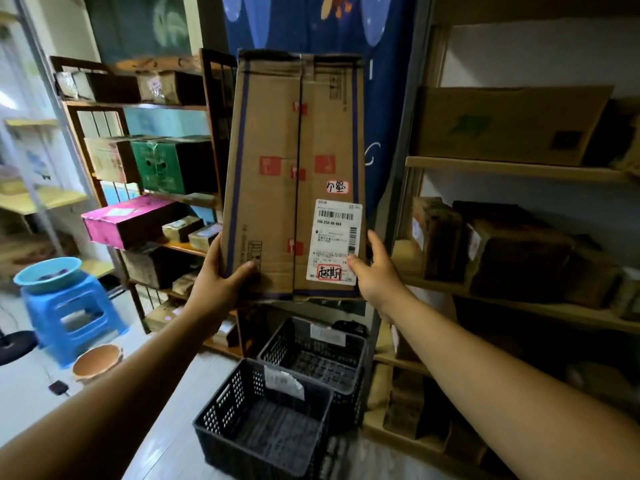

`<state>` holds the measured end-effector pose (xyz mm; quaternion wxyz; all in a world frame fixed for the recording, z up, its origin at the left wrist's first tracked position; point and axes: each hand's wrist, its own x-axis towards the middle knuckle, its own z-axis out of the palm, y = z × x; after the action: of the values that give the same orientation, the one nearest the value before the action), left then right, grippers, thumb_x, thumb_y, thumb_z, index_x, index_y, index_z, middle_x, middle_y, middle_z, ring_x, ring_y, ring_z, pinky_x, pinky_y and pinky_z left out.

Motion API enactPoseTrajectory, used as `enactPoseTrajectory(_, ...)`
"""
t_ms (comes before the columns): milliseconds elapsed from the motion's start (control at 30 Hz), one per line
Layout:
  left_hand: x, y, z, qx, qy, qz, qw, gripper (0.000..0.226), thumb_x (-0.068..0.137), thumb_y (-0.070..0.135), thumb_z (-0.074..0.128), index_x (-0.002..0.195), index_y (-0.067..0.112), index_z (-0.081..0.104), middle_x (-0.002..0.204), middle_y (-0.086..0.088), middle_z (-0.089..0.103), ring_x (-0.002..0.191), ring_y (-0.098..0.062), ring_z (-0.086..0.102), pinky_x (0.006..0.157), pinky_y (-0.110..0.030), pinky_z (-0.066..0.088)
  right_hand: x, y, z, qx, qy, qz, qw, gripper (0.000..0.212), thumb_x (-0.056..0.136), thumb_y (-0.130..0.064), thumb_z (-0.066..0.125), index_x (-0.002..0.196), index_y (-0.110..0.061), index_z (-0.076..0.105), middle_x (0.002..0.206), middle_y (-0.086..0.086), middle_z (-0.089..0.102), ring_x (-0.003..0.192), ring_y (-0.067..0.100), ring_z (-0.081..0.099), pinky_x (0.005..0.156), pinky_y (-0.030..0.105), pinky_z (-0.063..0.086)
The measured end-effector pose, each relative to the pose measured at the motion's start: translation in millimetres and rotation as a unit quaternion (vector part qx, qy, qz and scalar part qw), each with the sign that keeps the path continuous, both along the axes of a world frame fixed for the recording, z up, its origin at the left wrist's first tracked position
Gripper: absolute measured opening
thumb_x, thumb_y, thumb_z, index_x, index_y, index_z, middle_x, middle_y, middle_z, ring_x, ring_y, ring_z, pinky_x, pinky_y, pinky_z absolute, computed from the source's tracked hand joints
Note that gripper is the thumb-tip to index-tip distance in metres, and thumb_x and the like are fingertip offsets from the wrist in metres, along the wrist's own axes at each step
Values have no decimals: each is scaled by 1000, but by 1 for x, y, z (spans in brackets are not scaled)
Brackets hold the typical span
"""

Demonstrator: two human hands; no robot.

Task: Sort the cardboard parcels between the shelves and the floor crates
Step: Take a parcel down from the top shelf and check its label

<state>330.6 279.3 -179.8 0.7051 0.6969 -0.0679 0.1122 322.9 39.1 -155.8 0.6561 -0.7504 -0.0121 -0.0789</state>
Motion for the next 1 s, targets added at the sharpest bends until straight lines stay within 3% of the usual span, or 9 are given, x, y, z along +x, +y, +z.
enactPoseTrajectory(67,6,5,-11,4,7,11,1000,60,87,12,63,133,40,37,116,-1,61,102,-23,65,76,-43,58,9,6,-11,8,15,5,1000,63,99,-7,44,151,-26,14,145,6,43,123,24,51,97,39,48)
enactPoseTrajectory(267,60,20,-46,15,52,43,998,53,86,11,64,130,32,42,113,-4,63,98,-26,66,76,-49,57,73,18,-48,-14,53,13,998,62,97,-9,50,148,-24,18,140,9,47,110,19,55,83,29,51)
enactPoseTrajectory(367,85,26,-55,12,76,47,996,55,87,11,64,135,25,42,112,-6,64,94,-26,68,64,-41,59,103,21,-54,-8,66,16,998,64,95,-10,53,147,-22,18,139,9,46,98,14,57,57,12,49)
enactPoseTrajectory(433,102,33,-63,12,100,51,994,57,87,11,64,137,25,41,111,-5,64,93,-25,68,62,-36,59,122,26,-58,-6,70,27,997,68,95,-11,53,150,-24,14,140,5,45,105,14,54,51,10,47)
enactPoseTrajectory(600,135,57,-82,18,157,38,987,57,87,9,63,137,26,41,111,-7,63,92,-27,68,60,-34,58,166,45,-70,-19,82,41,996,63,96,-11,53,148,-24,21,119,-5,51,114,19,55,81,32,50)
enactPoseTrajectory(767,166,95,-94,28,196,4,980,60,85,6,64,138,24,41,113,-13,62,93,-30,68,63,-37,59,203,65,-76,-59,90,13,994,77,93,-22,59,151,-29,9,143,3,45,129,25,45,106,46,39)
enactPoseTrajectory(833,178,116,-97,43,211,-23,976,61,85,6,63,138,25,41,115,-13,62,94,-30,68,62,-36,59,214,76,-78,-64,97,-4,993,85,91,-26,61,152,-30,2,148,3,39,134,24,40,110,44,33)
enactPoseTrajectory(933,192,148,-96,78,226,-61,969,60,85,6,62,137,25,41,115,-13,61,95,-29,67,61,-35,59,227,92,-79,-63,102,-32,992,88,93,-21,60,153,-25,-5,151,4,35,133,22,40,101,29,32)
enactPoseTrajectory(1000,203,171,-93,103,233,-86,963,58,85,6,61,135,28,41,114,-12,60,96,-28,66,63,-35,59,235,106,-81,-67,106,-53,991,90,93,-21,60,152,-25,-7,152,5,34,133,22,40,100,30,32)
